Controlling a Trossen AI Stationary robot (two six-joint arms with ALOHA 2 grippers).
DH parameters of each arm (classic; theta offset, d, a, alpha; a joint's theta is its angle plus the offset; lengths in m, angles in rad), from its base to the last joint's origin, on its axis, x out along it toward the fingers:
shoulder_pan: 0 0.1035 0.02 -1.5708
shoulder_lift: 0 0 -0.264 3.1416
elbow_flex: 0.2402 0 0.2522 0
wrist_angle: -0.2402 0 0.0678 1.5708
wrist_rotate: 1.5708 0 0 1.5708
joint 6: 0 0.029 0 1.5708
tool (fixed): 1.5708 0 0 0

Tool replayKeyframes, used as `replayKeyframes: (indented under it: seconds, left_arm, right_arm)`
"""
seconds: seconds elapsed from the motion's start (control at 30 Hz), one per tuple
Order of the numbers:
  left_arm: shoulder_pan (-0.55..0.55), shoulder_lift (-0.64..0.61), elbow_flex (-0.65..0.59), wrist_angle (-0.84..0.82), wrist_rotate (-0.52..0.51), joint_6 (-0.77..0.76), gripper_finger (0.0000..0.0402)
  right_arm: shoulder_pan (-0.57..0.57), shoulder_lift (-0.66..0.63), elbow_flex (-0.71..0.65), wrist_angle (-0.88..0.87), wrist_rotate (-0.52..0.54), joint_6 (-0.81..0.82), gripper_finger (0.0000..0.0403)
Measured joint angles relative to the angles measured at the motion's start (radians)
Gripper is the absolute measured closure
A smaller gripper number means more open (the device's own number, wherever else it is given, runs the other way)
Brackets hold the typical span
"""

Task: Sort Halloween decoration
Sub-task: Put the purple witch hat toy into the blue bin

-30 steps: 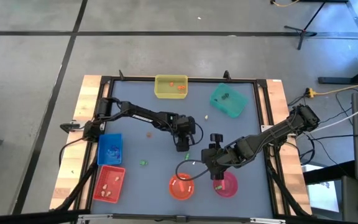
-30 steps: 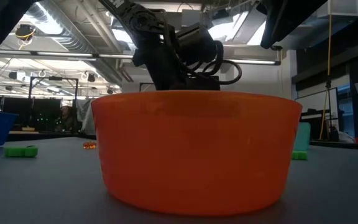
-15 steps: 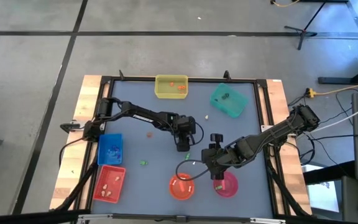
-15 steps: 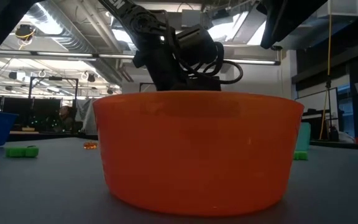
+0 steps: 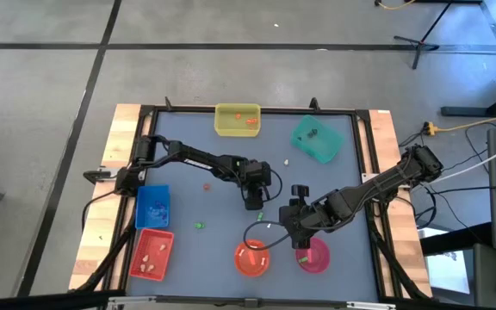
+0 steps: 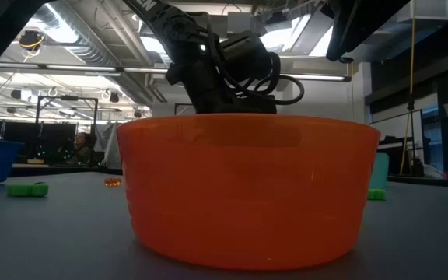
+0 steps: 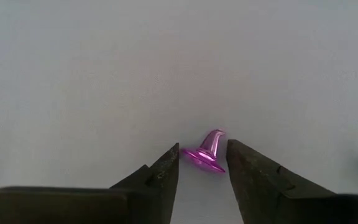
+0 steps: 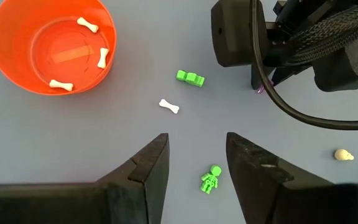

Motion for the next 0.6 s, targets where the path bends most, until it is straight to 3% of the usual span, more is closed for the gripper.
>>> replayKeyframes:
  seconds: [0.6]
  left_arm:
    - [0.000, 0.000, -0.001, -0.003, -0.004, 0.002, 0.0316]
  right_arm:
    - [0.000, 0.000, 0.000, 0.000, 0.000, 0.000, 0.0244]
